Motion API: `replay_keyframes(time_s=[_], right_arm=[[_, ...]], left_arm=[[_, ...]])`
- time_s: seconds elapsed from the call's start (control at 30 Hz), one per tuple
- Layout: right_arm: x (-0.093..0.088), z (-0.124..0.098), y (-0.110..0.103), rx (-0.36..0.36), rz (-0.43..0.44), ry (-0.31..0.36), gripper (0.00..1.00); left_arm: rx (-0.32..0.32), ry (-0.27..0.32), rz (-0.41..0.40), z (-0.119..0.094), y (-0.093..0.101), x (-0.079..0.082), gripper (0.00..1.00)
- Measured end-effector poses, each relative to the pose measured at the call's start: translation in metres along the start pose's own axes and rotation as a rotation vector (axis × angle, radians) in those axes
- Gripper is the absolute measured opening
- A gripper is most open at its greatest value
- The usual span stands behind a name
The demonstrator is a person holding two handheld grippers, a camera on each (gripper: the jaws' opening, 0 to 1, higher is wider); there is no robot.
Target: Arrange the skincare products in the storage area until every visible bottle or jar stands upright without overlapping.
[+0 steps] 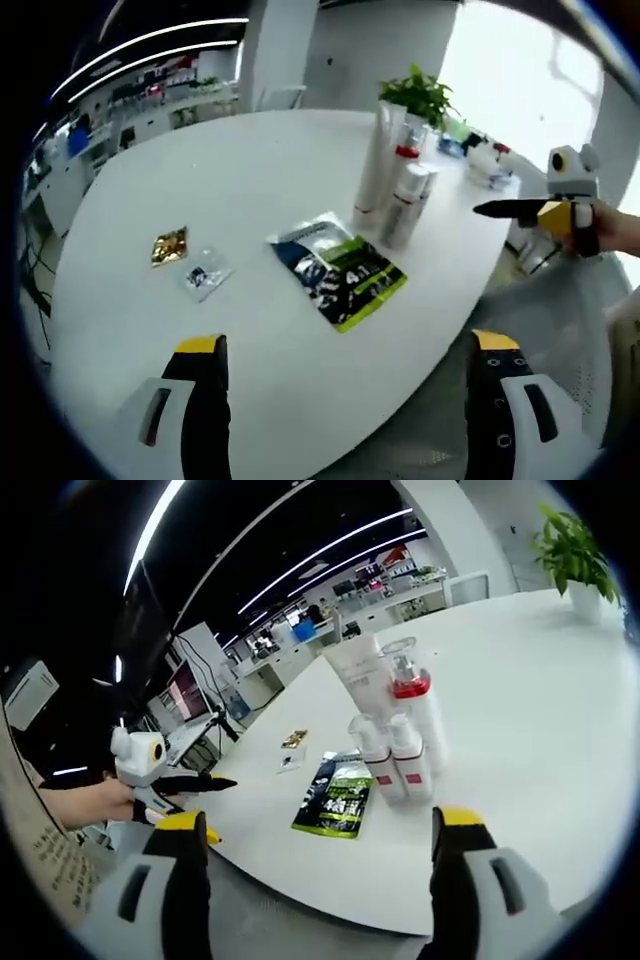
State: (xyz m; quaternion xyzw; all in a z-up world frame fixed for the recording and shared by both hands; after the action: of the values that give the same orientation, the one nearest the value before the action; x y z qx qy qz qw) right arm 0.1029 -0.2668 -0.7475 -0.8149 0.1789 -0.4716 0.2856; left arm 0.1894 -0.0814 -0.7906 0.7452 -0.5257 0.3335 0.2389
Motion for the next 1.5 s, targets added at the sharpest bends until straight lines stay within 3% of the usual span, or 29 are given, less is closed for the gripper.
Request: replay_keyframes(time_s=[0.17,0.37,0.63,0.8,1.17,1.27,1.37,1.5], right_arm=[[-0.003,0.002,-0.006,0.003,-0.009,-0.010,0.93],[-0.006,0.004,-0.012,0.005,-0.037,-0.022,0.92],[-0.008,0.005,-0.012,-0.007,-0.053,-0.025,0.92],[-0.008,0.005,-0.012,-0.011,-0.060,-0.022,0.92],[-0.010,0.006,-0.012,-0.023,-0.080,-0.025,0.91],[-0.010,0.006,-0.012,-0.025,-0.082,-0.025,0.91],[-0.011,0.006,-0.011,-0.028,-0.084,-0.028,0.91],[-0.008,0.006,-0.006,-0.032,-0.093,-0.015,0.91]], left_arm=[[0.036,0.015,-0.054,-0.015,-0.008,-0.008,0.97],[0.071,0.058,-0.098,-0.035,-0.011,-0.003,0.97],[0.113,0.099,-0.152,-0.052,-0.019,-0.011,0.97],[0.125,0.095,-0.177,-0.056,-0.020,-0.019,0.96],[0.141,0.097,-0.179,-0.056,-0.023,-0.016,0.95],[0.132,0.136,-0.266,-0.056,-0.026,-0.010,0.96],[0.134,0.156,-0.271,-0.057,-0.027,-0.008,0.95],[0.131,0.128,-0.266,-0.054,-0.025,-0.009,0.93]])
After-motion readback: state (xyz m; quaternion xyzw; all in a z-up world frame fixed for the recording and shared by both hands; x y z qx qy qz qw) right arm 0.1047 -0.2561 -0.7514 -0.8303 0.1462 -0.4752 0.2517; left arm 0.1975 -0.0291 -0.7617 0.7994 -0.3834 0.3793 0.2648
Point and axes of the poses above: the point that each gripper's makers call its tool centre point, and the gripper's own axes: z roughly forward along the fingers, y roughly to its right, x roughly out of its top, the point moved 1 cm from there along -z, roughly backward along the fingers, and after that the axes turned 15 degrees about z, right-handed, at the moved point
